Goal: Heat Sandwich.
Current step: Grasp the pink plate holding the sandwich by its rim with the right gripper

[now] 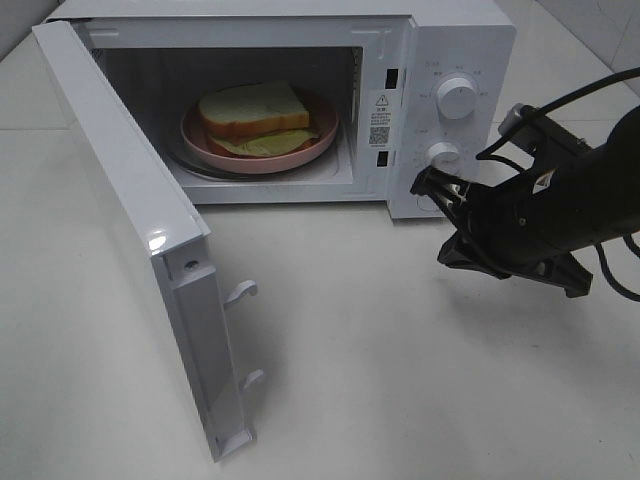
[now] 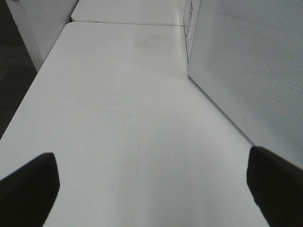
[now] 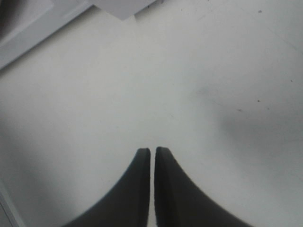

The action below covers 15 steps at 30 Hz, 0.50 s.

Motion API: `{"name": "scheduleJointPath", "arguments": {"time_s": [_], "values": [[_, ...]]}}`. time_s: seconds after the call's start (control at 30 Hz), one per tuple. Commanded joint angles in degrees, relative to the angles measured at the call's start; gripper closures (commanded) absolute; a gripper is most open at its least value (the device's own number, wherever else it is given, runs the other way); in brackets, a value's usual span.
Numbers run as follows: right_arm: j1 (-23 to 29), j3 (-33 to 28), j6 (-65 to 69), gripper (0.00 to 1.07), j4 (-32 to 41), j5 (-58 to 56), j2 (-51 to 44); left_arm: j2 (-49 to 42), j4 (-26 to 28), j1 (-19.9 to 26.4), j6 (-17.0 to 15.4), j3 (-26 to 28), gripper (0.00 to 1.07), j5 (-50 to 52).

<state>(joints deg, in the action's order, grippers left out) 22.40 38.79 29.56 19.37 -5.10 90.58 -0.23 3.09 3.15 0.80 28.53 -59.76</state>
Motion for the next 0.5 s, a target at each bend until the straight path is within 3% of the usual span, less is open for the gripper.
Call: {"name": "scheduleJointPath", "arguments": {"time_s": [0.03,0.23,0.5], "values": [[-0.23,1.83,-2.81,0.99,-2.81,-6.19,-0.74,-1.60,0.52,0.17,-0.06,-0.17,0.05,0.46],[-0.23,4.35,-8.37,0.98,-3.84,-12.95,-0.74,-1.60,0.52,0.17,-0.06,-0.17,0.05,0.46],[-0.23,9.80,-26.87,0.96,-3.84,-27.27,-0.74,-1.60,0.52,0.17,-0.06,-0.17,0.05,0.46]]}}
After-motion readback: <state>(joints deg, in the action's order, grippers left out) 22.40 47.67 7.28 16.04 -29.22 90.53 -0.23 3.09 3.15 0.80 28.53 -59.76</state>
